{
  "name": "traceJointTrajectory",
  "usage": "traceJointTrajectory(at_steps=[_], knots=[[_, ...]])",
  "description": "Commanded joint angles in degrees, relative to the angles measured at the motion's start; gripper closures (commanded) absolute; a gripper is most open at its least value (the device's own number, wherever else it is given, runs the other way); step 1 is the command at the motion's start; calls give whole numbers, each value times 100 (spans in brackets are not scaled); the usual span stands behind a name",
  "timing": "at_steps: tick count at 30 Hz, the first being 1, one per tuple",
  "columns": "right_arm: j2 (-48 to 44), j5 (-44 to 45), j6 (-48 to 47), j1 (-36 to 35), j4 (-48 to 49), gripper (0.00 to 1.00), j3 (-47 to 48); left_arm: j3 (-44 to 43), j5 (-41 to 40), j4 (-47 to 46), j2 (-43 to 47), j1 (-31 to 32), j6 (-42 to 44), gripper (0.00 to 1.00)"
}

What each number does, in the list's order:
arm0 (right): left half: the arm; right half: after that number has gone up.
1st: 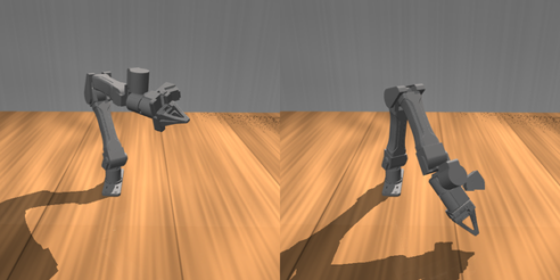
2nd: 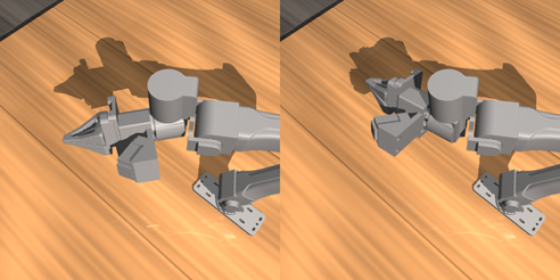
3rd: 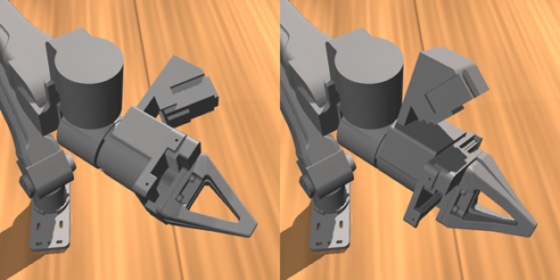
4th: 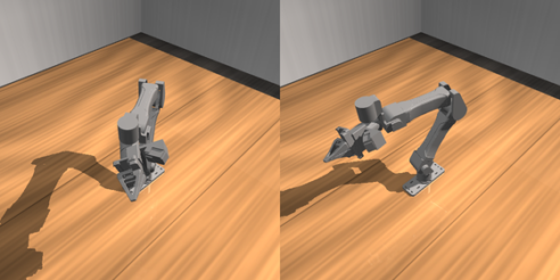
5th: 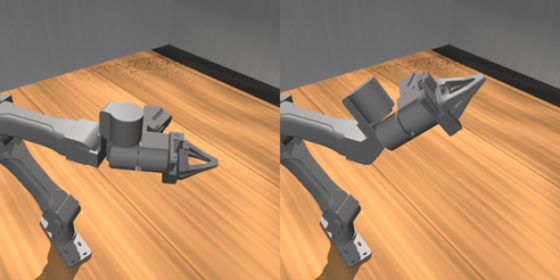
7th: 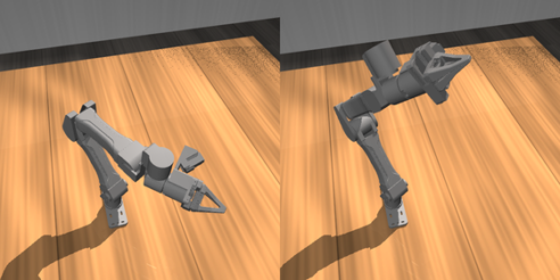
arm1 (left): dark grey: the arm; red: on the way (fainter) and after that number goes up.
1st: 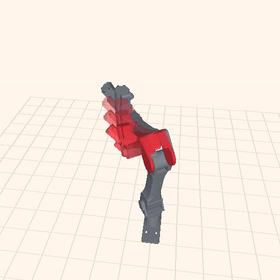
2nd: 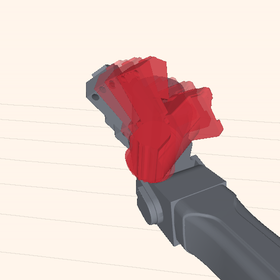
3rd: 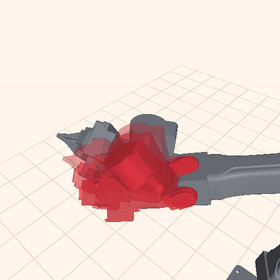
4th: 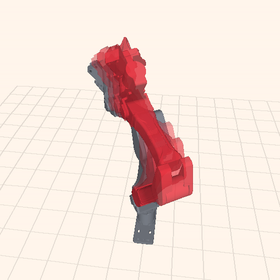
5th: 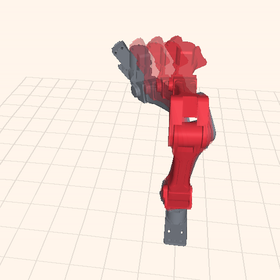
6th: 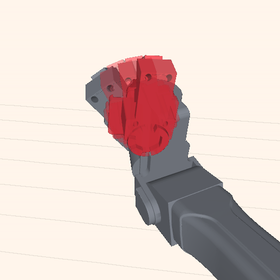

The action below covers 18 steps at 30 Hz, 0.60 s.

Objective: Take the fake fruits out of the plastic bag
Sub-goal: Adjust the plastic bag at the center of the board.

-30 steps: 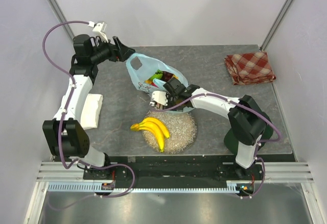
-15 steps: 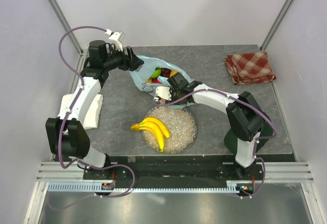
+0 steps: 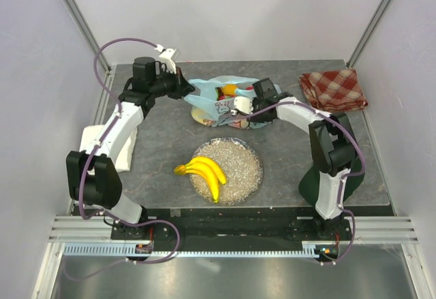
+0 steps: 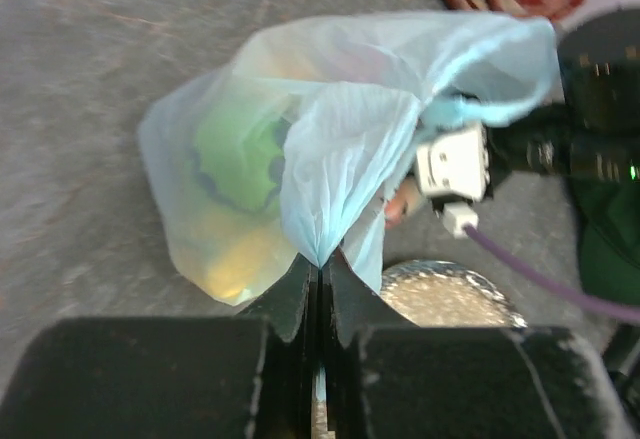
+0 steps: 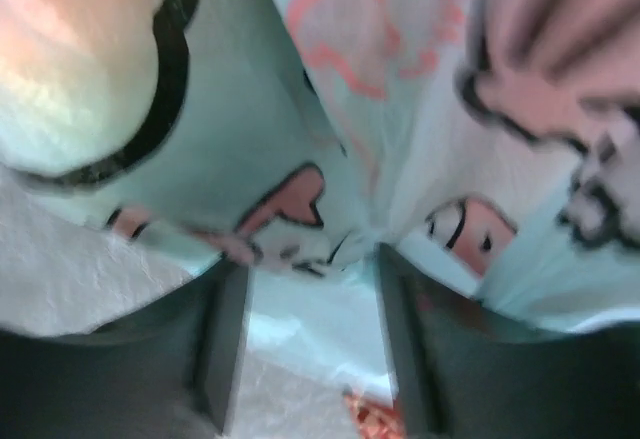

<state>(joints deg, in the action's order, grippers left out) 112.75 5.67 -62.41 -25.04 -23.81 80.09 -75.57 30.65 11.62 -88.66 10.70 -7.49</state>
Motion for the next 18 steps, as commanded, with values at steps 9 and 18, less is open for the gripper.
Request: traceJointTrajectory(at_steps=[9,18], knots=[[-2213,-3029,2301,-142,-1911,23,2380,271,266,-309,68,372,-658,98],[-406,-2660,2602,-291,-494,71,2177,499,-42,-362,174,389,-763,98]])
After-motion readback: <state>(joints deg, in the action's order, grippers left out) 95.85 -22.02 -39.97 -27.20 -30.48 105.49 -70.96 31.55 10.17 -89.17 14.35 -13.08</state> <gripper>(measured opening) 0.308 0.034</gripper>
